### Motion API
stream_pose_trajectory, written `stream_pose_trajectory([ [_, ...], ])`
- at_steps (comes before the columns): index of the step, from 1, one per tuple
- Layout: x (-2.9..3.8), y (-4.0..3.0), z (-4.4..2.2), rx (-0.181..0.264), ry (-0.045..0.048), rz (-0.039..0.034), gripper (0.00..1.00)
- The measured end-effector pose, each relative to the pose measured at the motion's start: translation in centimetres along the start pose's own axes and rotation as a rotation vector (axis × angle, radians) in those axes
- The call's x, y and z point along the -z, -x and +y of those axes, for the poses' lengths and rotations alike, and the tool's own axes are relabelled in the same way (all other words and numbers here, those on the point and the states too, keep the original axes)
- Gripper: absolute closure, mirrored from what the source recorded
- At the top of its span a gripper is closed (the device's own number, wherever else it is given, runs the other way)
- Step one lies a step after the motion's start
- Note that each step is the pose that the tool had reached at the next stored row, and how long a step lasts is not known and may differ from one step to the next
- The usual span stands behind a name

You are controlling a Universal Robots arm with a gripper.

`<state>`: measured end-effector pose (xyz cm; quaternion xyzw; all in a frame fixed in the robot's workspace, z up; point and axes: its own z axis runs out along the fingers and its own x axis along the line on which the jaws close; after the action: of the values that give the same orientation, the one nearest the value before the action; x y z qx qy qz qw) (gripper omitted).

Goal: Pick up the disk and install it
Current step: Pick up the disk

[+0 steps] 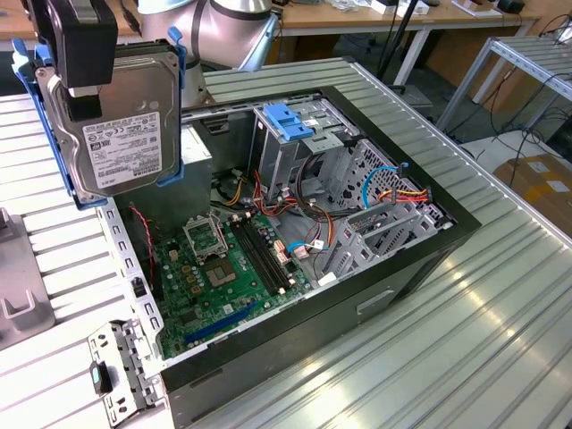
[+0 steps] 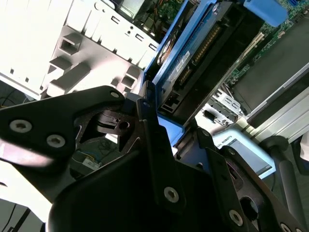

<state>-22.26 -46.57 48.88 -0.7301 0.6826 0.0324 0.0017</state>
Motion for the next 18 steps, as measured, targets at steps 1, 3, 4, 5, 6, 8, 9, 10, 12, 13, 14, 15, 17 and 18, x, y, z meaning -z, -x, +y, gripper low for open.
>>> stream_pose_trajectory([
  [1,0.0,-0.07,0.0,0.0,0.0,0.0,0.63],
  [3,0.0,-0.23,-0.01,0.0,0.0001,0.0,0.63],
  [4,0.0,-0.29,-0.02,0.0,0.0,0.0,0.63],
  [5,0.0,-0.36,-0.02,0.0,0.0,0.0,0.63],
  [6,0.0,-0.42,-0.02,0.0,0.0,-0.0001,0.63],
  [8,0.01,-0.57,-0.03,0.0,0.0,0.0,0.63],
  [9,0.0,-0.67,-0.04,0.0,0.0,-0.0001,0.63],
  [10,0.01,-0.75,-0.04,0.0,0.0,0.0,0.63],
  [12,0.01,-0.88,-0.06,0.0,0.0001,0.0,0.63],
  [13,0.01,-0.95,-0.06,0.0,0.0,0.0,0.63],
  [14,0.01,-1.03,-0.07,0.0,0.0,0.0001,0.63],
  [15,0.02,-1.12,-0.07,0.0,0.0,0.0001,0.63],
  [17,0.02,-1.27,-0.08,0.0,0.0001,0.0,0.63],
  [18,0.02,-1.35,-0.09,0.0,0.0,0.0,0.63],
])
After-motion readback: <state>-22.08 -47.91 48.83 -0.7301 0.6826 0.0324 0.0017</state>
